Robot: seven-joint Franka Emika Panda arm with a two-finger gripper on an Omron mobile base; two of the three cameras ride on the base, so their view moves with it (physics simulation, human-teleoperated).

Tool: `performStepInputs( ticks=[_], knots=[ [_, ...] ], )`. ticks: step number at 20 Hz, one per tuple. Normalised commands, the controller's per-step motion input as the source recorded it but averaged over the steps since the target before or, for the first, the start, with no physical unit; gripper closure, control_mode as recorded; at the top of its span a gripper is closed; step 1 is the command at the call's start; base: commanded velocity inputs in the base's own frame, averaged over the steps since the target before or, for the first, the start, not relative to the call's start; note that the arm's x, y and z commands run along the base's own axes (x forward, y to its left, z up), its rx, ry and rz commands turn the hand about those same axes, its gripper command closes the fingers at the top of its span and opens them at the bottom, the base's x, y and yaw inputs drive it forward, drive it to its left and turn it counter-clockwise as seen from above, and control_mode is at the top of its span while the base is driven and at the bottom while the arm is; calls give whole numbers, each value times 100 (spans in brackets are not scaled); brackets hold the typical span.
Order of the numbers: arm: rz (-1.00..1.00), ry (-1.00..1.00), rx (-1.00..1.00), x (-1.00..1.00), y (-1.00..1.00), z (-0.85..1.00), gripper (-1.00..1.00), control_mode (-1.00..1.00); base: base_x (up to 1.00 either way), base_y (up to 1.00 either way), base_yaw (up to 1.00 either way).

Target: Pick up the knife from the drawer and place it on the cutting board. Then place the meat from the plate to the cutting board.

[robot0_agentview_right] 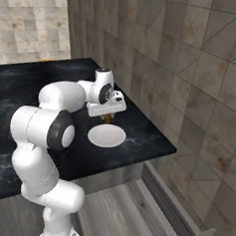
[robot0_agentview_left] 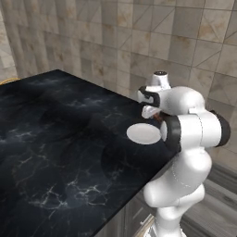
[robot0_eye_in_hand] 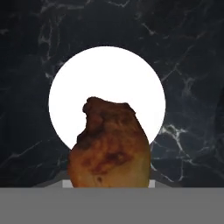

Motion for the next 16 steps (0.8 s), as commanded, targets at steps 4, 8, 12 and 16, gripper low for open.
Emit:
performStepInputs(
  ticks=[4, 8, 12, 16],
  knots=[
    [-36, -9, 18, -100, 0, 61, 100, -100, 0, 0, 0],
    [-21, -12, 0, -100, 11, 51, 100, -100, 0, 0, 0],
    [-20, -2, 0, -100, 13, 45, 100, -100, 0, 0, 0],
    [-20, 0, 1, -100, 4, 43, 100, -100, 0, 0, 0]
  ],
)
